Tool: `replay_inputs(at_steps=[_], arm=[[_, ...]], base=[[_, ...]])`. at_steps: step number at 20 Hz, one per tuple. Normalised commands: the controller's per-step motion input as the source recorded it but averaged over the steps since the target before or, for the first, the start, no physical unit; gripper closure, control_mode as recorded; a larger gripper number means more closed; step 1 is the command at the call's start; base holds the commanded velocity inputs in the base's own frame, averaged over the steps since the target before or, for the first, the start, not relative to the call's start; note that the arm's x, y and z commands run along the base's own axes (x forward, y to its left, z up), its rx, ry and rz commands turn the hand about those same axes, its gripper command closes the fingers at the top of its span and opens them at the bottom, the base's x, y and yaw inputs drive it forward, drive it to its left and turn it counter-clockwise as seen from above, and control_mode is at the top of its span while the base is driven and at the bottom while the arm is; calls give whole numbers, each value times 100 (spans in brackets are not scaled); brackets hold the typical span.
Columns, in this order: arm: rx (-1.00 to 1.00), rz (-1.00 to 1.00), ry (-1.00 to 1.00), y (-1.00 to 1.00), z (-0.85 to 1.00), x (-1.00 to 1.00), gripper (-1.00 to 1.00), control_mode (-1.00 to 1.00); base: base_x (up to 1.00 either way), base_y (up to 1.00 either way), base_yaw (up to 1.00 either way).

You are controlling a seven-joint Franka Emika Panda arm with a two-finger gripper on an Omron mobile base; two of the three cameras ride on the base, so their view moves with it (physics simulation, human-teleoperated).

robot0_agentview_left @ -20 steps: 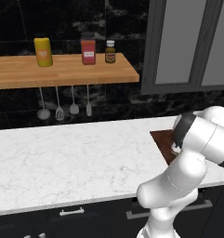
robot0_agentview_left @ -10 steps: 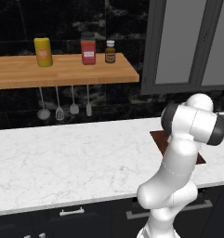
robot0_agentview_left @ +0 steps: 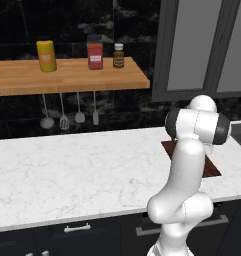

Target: Pick up the sponge from the counter and clean the cutting board by briefly scrubbing or pressing down on the cutting board. Once finished, release the sponge.

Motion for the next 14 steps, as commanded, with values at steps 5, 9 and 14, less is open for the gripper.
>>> replay_inputs(at_steps=[5,9,14], arm=[[-3,0,0,-5,-30,11,100,-100],[-6,0,-3,0,-40,-9,100,-100],[-6,0,0,0,-36,-40,100,-100]], base=[[0,0,0],[0,0,0],[0,0,0]])
